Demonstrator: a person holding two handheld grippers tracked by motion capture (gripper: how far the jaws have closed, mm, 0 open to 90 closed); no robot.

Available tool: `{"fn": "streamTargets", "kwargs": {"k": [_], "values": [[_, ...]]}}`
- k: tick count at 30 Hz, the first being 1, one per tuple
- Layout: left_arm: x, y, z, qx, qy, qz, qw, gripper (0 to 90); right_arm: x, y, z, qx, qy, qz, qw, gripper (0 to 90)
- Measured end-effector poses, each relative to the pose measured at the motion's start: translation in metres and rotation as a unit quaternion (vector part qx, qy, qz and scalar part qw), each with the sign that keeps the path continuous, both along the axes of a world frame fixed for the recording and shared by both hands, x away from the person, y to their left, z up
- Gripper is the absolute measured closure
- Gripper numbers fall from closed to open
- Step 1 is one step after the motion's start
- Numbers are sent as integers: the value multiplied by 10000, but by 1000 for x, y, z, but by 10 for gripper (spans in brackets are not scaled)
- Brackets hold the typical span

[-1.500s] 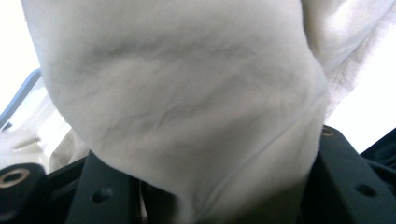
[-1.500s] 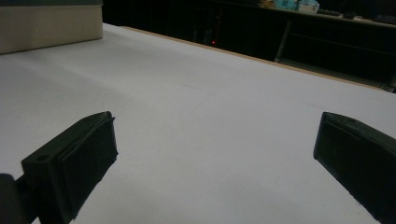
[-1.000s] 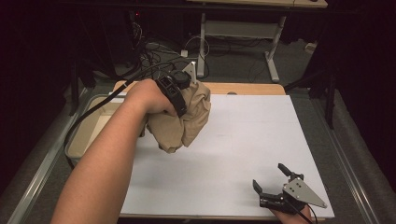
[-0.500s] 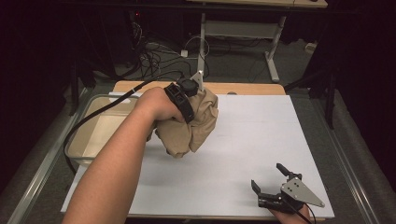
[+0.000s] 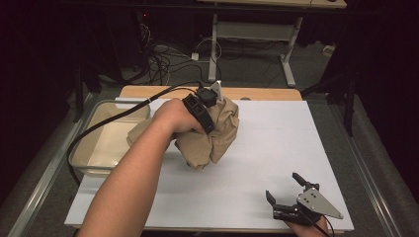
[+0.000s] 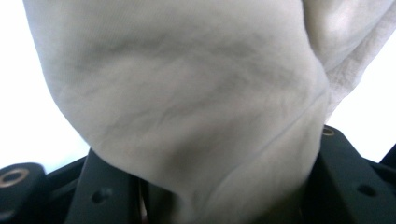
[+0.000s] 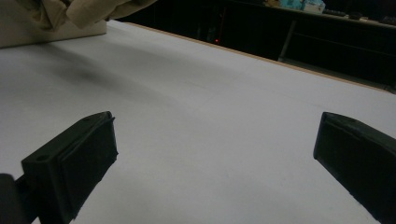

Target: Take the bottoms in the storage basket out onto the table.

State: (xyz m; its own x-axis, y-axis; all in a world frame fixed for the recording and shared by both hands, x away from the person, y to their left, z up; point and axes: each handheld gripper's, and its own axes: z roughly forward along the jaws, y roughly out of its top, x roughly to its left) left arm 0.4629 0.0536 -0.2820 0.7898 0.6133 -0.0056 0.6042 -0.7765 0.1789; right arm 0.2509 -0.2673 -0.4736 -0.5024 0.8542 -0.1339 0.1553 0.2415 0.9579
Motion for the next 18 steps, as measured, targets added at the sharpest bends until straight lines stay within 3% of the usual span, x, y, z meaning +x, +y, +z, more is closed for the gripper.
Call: {"fn": "streamTargets", "kwargs": {"k": [18], "values": [[3,-23,-28,-383,-28,-106,9992,480,0,1,0,-41,-7,27,10000,4]]}}
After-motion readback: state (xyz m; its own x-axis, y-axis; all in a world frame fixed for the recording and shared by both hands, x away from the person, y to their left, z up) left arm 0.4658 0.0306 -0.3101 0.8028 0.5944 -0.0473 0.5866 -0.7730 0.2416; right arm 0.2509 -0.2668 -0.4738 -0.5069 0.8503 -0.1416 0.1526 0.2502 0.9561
